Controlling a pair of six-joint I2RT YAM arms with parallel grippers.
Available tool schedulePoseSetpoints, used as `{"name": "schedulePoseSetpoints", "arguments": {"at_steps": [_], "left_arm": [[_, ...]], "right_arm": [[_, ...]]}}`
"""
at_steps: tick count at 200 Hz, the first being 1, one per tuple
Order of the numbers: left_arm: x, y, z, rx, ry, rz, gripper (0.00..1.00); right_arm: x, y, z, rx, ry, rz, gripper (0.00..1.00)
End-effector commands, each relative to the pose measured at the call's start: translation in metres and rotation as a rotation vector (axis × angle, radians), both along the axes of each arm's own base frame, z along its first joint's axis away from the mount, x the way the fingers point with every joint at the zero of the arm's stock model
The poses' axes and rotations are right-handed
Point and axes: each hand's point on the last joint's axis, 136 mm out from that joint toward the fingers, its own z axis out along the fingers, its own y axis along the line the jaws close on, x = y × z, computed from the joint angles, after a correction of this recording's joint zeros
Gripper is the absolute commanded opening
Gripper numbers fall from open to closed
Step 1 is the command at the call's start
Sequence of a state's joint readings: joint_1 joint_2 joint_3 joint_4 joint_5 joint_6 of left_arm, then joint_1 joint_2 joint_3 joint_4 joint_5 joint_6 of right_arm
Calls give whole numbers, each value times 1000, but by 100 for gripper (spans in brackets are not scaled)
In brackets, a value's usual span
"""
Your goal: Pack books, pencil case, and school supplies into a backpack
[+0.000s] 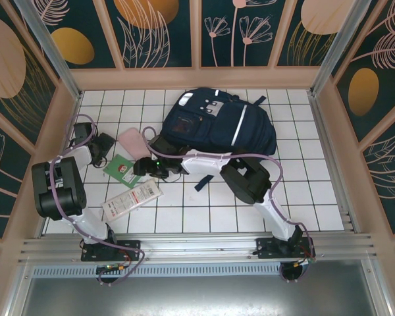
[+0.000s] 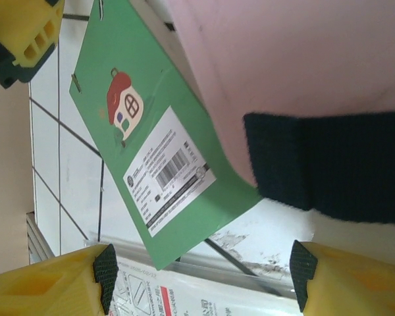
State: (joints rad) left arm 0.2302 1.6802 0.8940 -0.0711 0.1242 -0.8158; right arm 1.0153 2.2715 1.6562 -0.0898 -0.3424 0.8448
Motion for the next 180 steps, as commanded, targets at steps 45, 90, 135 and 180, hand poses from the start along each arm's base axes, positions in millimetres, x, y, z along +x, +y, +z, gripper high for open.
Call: {"name": "schedulePoseSetpoints", "arguments": {"at_steps": [45,90,135,180], "left_arm": [[0,-15,-19,-90,10,-47,75],[0,-19,-19,-110,3,-54,75],[2,-18,-21,-106,5,-57,75],[3,-19,-20,-110,-1,-59,75]], "right_arm": [[-3,20,7,14,29,-15,71],[6,21,-7,-1,71,-29,71],[0,12,12,8,53,-46,71],[-11,12,29,31,48,-45,71]]}}
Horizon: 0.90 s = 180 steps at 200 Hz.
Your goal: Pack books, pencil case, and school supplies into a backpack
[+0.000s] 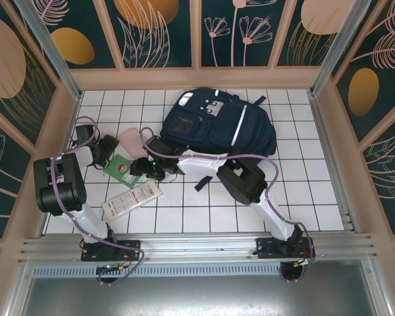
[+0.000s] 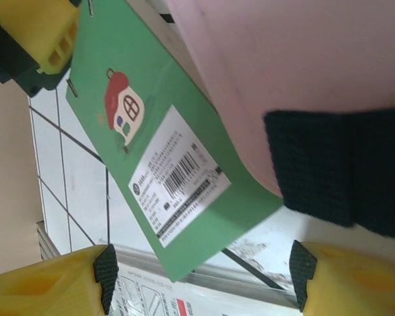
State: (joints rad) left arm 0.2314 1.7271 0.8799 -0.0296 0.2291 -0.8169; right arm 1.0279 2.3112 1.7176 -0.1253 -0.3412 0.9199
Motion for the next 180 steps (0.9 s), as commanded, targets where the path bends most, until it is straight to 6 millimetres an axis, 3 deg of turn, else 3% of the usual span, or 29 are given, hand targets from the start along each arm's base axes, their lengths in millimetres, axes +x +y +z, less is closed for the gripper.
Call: {"name": "schedulePoseSetpoints", "arguments": {"at_steps": [1,29,126,180], "left_arm": [[1,-1,-6,-22,1,0,75],[2,-3,-4,-29,-7,-2,75],[3,-6,-4,-56,-13,-4,74],[4,-7,-6,-62,-12,-4,74]], "right_arm": [[-8,2,33,38,-15,-8,71],[-12,7,25,26,5,1,71],[5,20,-9,0,70,-17,71],[0,12,13,23,72,-34,71]]}}
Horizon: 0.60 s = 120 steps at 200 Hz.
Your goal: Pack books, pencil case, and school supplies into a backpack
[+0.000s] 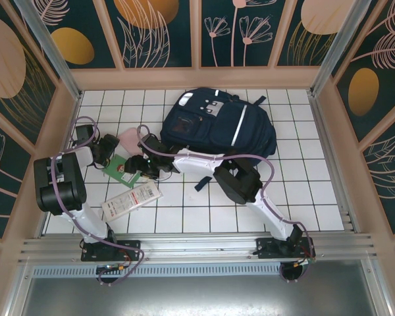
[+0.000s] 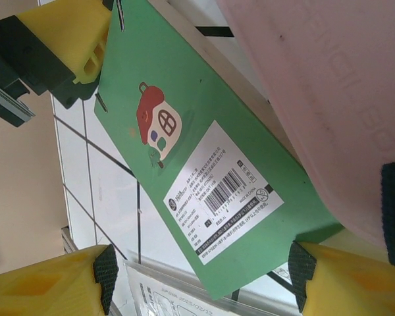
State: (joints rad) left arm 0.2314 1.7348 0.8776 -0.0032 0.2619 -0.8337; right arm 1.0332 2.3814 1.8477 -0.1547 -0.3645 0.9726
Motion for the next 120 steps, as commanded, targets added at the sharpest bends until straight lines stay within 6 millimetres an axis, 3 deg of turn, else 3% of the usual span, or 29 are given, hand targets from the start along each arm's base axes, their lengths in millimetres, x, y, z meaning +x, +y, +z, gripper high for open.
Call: {"name": "schedulePoseSetpoints", "arguments": {"at_steps": [1,72,120], "left_arm": [[0,-2,-7,-29,8,1,74],[1,-3,-5,-33,-3,2,74],[2,-4,-3,-45,-9,1,74]], "right_arm": [[-5,-11,5,-15,36,-21,71],[-16,-11,26,-36,210,-147,70],[-13,-4,13,-58,219,-163,70]]}}
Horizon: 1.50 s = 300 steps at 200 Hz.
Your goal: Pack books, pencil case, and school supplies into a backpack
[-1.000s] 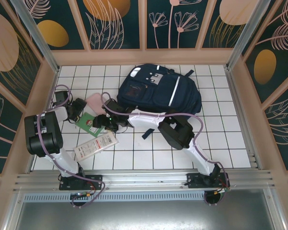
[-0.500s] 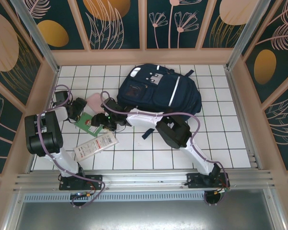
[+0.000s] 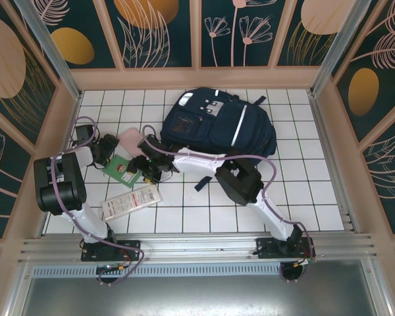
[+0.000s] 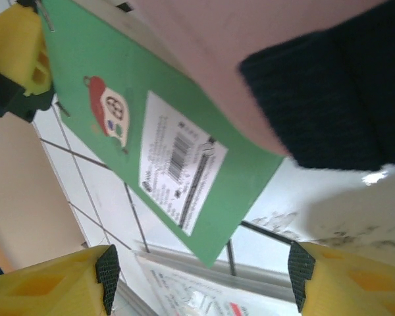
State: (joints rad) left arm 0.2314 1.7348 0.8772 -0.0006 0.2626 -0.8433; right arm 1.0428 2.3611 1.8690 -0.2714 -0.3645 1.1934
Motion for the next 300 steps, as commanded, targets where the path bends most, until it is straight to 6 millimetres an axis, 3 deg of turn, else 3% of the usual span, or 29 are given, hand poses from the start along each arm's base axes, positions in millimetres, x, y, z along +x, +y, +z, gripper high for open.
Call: {"name": "schedulePoseSetpoints", "arguments": {"at_steps": [1,66,122,191,218,269,300], "left_arm": [[1,-4,-4,-40,-9,-6,74],[0,-7,0,-51,-22,-8,74],[0,-7,-2,-52,-17,-8,74],[-5,-14,-4,-96,-20,-6,74],[-10,-16,-9,-112,-10,0,74],[-9,-16,-9,-112,-8,-4,74],[-9,-17,-8,-112,-9,-7,74]], "right_arm": [[-1,5,11,1,18,-24,70],[4,8,-19,-47,50,-38,69],[4,5,-15,-50,37,-42,69],[26,19,-36,-7,16,-48,66],[33,31,-16,106,-3,-26,64],[40,32,52,277,-123,-26,60],[37,33,66,306,-139,-20,57]]}}
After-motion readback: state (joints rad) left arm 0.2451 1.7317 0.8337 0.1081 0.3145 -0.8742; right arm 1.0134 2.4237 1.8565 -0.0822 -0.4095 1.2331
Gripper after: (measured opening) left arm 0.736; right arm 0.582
